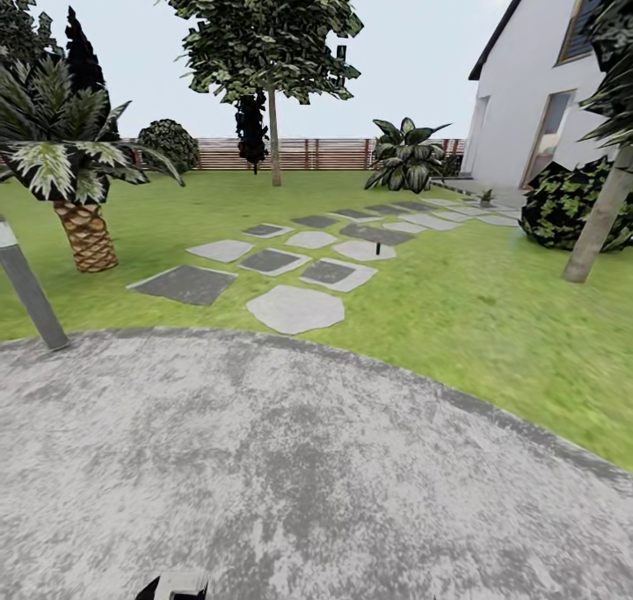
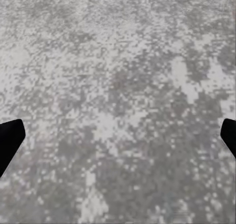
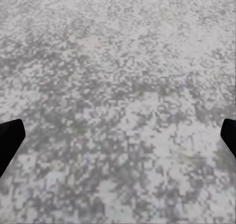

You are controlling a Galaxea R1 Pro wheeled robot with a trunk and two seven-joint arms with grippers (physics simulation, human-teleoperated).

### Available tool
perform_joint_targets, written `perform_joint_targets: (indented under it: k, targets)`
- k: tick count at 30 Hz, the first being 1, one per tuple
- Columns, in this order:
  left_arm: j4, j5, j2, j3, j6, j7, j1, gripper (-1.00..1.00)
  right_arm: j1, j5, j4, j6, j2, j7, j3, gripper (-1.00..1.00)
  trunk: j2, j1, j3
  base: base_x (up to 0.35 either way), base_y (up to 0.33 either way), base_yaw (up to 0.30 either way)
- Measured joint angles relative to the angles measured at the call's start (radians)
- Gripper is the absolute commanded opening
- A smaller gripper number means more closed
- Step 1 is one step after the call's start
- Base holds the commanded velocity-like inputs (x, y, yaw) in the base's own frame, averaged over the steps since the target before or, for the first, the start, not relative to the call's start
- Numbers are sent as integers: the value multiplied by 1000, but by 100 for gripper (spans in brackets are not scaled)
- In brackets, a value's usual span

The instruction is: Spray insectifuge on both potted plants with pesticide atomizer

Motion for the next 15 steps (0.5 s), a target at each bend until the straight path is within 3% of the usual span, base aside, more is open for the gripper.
perform_joint_targets:
  k: [15]
  targets:
    - [17,-1,0,0,0,0,0,100,0,0,0,0,0,0,-1,100,0,0,0,340,0,0]
